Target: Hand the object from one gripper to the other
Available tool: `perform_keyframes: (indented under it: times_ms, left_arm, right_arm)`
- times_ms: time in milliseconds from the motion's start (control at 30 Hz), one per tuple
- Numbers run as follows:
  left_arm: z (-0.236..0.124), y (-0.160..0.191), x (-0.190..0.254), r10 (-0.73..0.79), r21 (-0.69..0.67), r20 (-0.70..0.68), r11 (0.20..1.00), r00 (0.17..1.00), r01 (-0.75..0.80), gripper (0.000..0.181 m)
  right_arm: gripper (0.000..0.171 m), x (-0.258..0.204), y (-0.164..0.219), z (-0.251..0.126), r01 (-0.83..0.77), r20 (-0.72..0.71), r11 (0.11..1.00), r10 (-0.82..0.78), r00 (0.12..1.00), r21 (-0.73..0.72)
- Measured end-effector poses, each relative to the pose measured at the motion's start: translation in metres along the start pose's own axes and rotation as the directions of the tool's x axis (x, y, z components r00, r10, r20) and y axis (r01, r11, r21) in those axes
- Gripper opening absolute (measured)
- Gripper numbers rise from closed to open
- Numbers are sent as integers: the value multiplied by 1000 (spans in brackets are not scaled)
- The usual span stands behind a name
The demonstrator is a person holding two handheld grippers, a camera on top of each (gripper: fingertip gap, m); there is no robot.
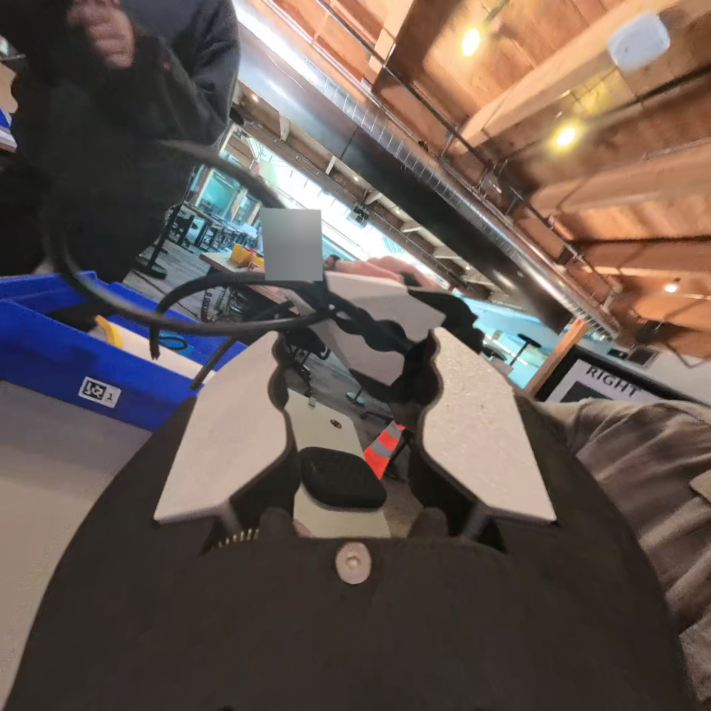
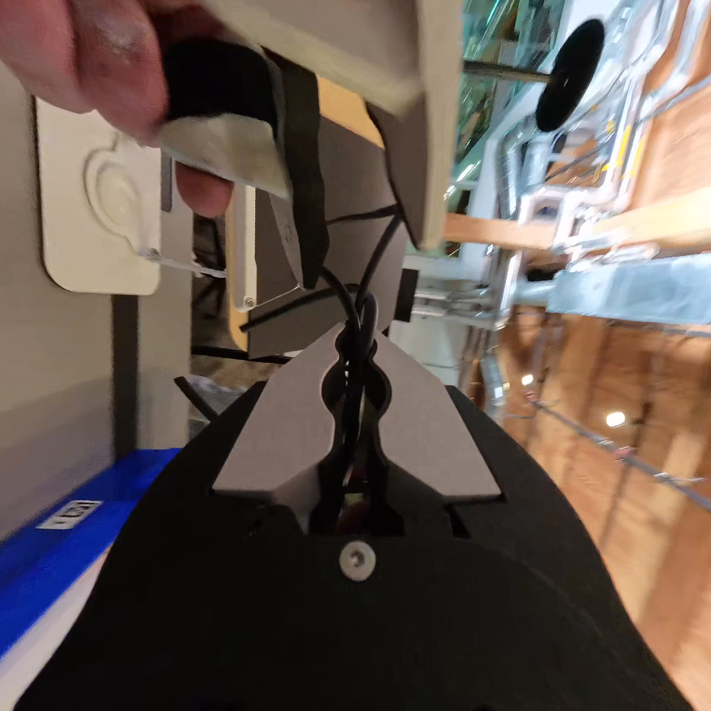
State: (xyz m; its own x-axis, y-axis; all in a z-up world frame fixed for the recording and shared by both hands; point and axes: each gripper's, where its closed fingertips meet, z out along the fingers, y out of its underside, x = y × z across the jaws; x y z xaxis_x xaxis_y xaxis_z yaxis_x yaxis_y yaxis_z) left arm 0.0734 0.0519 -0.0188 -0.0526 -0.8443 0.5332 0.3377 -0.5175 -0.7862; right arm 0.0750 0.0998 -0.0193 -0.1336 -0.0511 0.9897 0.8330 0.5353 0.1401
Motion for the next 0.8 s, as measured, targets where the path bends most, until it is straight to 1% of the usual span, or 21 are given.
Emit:
perform_keyframes:
  times_ms: [67, 167, 233, 400, 467, 633, 700, 800]
  left_arm:
    - [1, 1, -8, -25, 20, 30, 1000, 999, 24, 70]
    - [0, -2, -17, -98, 93, 42, 991, 994, 94, 64]
    - [-3, -2, -26, -114, 126, 66, 986, 991, 105, 41]
    - [-5, -3, -29, -123, 182, 54, 977, 991, 111, 17]
    - [-6, -4, -29, -103, 192, 59, 977, 993, 90, 11]
    - [-7, -6, -24, -46, 193, 64, 981, 997, 33, 9]
    - [-7, -6, -24, -16, 196, 80, 981, 997, 0, 9]
    - [-8, -7, -24, 39, 194, 97, 979, 995, -58, 9]
  right_arm:
    - [0, -5, -9, -1, 114, -44, 993, -113, 993, 22]
    - [0, -10, -19, -2, 243, -106, 969, -238, 966, 42]
    - [0, -11, -22, -3, 271, -129, 962, -263, 956, 48]
    - [0, -16, -21, -4, 307, -142, 949, -296, 945, 64]
    - [0, -19, -18, -3, 305, -136, 951, -295, 946, 57]
    - [0, -19, -16, -1, 248, -142, 967, -238, 961, 62]
    - [0, -20, -16, 0, 190, -118, 979, -181, 976, 68]
    - [0, -22, -15, 2, 61, -61, 995, -56, 997, 84]
